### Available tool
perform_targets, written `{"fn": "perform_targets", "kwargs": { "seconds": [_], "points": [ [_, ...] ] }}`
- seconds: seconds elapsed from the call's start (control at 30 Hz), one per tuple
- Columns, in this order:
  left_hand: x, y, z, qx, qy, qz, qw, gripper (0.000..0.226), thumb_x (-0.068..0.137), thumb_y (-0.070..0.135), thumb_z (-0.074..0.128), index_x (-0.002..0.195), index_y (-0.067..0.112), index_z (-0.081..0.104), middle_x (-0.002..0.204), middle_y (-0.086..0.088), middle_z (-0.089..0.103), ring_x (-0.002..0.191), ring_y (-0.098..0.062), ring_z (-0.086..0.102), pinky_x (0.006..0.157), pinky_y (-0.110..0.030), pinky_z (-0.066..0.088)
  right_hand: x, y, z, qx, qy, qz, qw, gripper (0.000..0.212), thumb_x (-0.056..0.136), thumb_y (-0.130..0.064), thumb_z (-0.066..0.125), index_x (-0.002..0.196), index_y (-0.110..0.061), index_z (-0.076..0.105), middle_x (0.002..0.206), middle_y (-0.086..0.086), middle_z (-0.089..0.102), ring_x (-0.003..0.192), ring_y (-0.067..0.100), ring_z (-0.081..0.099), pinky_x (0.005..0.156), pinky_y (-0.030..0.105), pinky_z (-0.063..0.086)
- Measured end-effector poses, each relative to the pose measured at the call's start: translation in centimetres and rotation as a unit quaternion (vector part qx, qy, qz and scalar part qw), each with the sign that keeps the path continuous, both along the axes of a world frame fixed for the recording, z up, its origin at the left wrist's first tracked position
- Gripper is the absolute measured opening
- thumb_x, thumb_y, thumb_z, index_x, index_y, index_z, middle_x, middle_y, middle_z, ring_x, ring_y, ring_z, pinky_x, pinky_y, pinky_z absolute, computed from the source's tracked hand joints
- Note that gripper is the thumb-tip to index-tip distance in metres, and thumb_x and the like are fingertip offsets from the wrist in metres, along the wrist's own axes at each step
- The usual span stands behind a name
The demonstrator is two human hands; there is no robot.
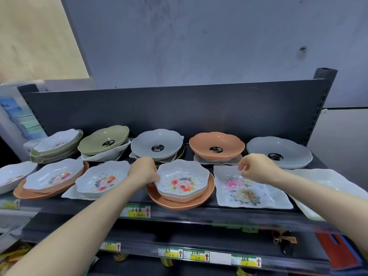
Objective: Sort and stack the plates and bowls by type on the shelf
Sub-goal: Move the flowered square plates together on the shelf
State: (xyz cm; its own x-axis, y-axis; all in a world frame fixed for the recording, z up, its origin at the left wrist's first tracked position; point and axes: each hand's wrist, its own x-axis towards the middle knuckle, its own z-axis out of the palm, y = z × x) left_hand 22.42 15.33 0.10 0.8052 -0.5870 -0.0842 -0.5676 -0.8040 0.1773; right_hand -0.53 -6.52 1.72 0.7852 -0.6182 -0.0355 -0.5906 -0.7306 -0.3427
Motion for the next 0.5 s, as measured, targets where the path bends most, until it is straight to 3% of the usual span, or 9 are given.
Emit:
{"fn": "perform_targets", "kwargs": {
  "seconds": [0.1, 0.23, 0.3, 0.4, 0.5],
  "points": [
    [0.0, 0.0, 0.1, 0.011, -0.016, -0.005, 1.0, 0.031, 0.066, 0.011, 0.063, 0.044, 0.014, 0.041, 0.047, -0.002, 0.033, 0.056, -0.024, 0.037, 0.046, -0.023, 0.027, -0.9, -0.1, -0.1, -0.014, 0.02, 0.017, 1.0, 0.02, 0.081, -0.012, 0.059, 0.094, -0.019, 0.073, 0.097, -0.001, 0.07, 0.094, 0.022, 0.064, 0.081, 0.033, 0.054],
    [-2.2, -0.9, 1.4, -0.019, -0.14, -0.043, 0.989, 0.027, 0.08, 0.02, 0.061, 0.061, 0.01, 0.044, 0.062, -0.003, 0.043, 0.068, -0.027, 0.047, 0.052, -0.027, 0.031, -2.1, 0.2, -0.2, -0.01, 0.018, 0.056, 0.998, 0.012, 0.078, -0.018, 0.063, 0.07, -0.027, 0.065, 0.086, -0.005, 0.073, 0.086, 0.018, 0.066, 0.079, 0.038, 0.056],
    [-4.7, -2.2, 2.6, -0.075, -0.176, -0.106, 0.976, 0.022, 0.083, 0.027, 0.059, 0.071, 0.01, 0.052, 0.072, -0.002, 0.052, 0.077, -0.026, 0.053, 0.054, -0.028, 0.035, -2.6, -0.1, 0.0, -0.004, 0.003, 0.044, 0.999, 0.01, 0.078, -0.017, 0.064, 0.074, -0.024, 0.07, 0.086, -0.006, 0.073, 0.087, 0.017, 0.066, 0.079, 0.036, 0.055],
    [-9.1, -4.7, 3.5, -0.141, -0.147, -0.213, 0.956, 0.023, 0.083, 0.03, 0.059, 0.093, 0.012, 0.069, 0.092, -0.002, 0.069, 0.092, -0.024, 0.062, 0.073, -0.034, 0.052, -3.6, -0.7, 0.6, 0.0, -0.009, 0.014, 1.0, 0.014, 0.08, -0.015, 0.063, 0.088, -0.017, 0.074, 0.082, -0.009, 0.067, 0.089, 0.016, 0.063, 0.08, 0.03, 0.052],
    [-12.6, -6.4, 3.3, -0.15, -0.098, -0.282, 0.943, 0.024, 0.083, 0.027, 0.06, 0.098, 0.013, 0.073, 0.098, -0.003, 0.072, 0.094, -0.024, 0.063, 0.078, -0.032, 0.051, -5.1, -1.3, 0.9, -0.022, 0.0, -0.017, 1.0, 0.019, 0.082, -0.012, 0.06, 0.094, -0.016, 0.074, 0.087, -0.008, 0.067, 0.092, 0.017, 0.061, 0.077, 0.028, 0.05]
  ]
}}
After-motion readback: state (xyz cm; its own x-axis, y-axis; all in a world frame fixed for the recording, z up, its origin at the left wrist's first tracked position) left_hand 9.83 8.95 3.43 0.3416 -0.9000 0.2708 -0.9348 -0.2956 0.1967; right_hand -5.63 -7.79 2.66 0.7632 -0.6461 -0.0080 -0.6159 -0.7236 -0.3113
